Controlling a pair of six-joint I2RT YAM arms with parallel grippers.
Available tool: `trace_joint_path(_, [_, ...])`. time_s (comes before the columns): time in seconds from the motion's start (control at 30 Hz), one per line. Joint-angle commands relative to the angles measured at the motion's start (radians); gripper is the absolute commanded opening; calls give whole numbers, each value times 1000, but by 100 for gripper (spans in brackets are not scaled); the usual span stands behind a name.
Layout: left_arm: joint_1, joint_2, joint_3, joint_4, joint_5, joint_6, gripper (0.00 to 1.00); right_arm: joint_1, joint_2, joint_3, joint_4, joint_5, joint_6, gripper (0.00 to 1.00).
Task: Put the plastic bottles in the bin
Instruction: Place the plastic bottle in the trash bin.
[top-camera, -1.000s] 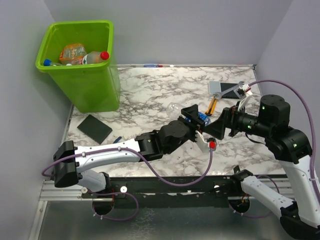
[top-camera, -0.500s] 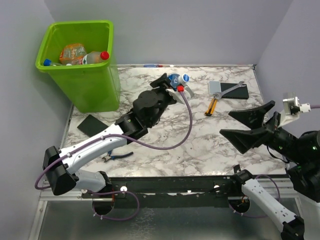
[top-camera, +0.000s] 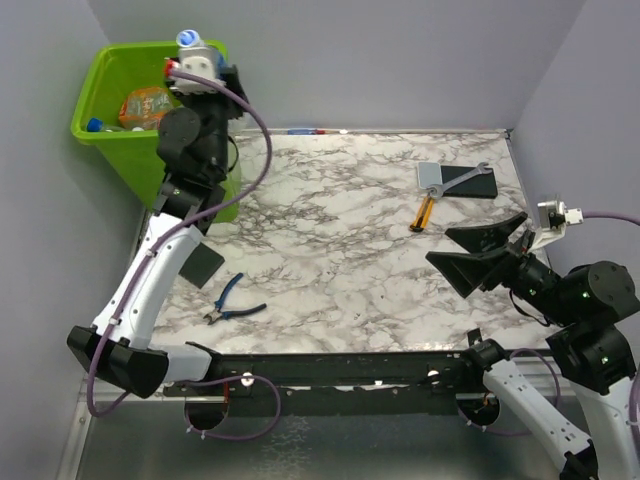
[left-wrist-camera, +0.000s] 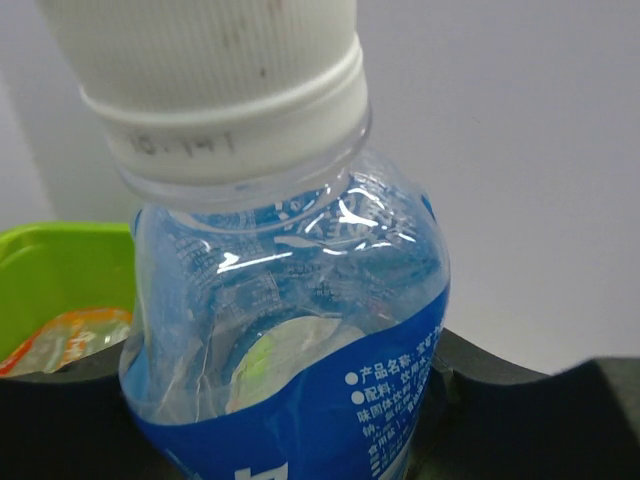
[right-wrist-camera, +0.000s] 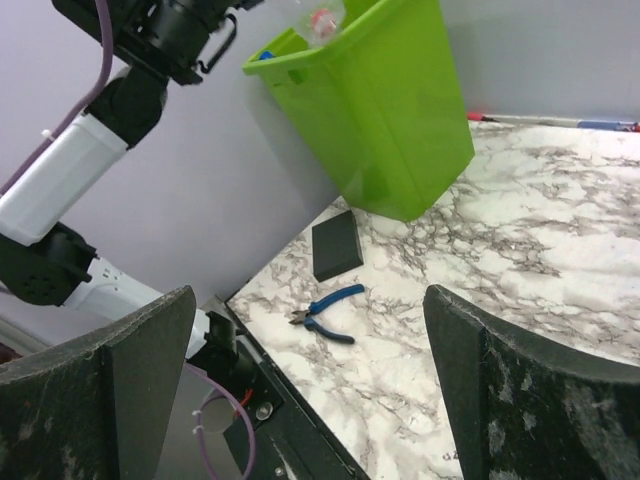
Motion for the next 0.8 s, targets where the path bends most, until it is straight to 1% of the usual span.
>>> trace_joint_path(0.0, [203, 13, 61, 24, 21, -340, 12, 8, -30, -54, 65, 38, 56, 100])
trace_joint_path(0.13, [288, 57, 107, 18, -49, -392, 12, 8, -29, -75, 74, 43, 59, 100])
trace_joint_path(0.27, [342, 93, 104, 13, -131, -422, 12, 8, -10, -59, 60, 46, 27, 100])
trace_joint_path(0.4, [412, 148, 113, 12, -242, -437, 15, 18, 5, -56, 58, 49, 15, 100])
trace_joint_path(0.47, [452, 187, 131, 22, -278, -457, 19, 22, 8, -72, 72, 40, 34, 100])
trace_joint_path(0.57, [471, 248, 184, 27, -349, -447, 29, 22, 14, -109, 98, 6, 73, 100])
trace_joint_path(0.6, [471, 261, 201, 33, -357, -439, 45, 23, 14, -117, 105, -3, 84, 100])
trace_joint_path(0.67, [471, 277, 226, 29, -357, -435, 95, 23, 12, -129, 112, -11, 92, 100])
trace_joint_path(0.7, [467, 280, 240, 27, -360, -434, 99, 23, 12, -132, 113, -10, 91, 100])
trace_joint_path(0.77, [436, 277, 274, 22, -384, -390, 99, 23, 13, -134, 113, -6, 89, 100])
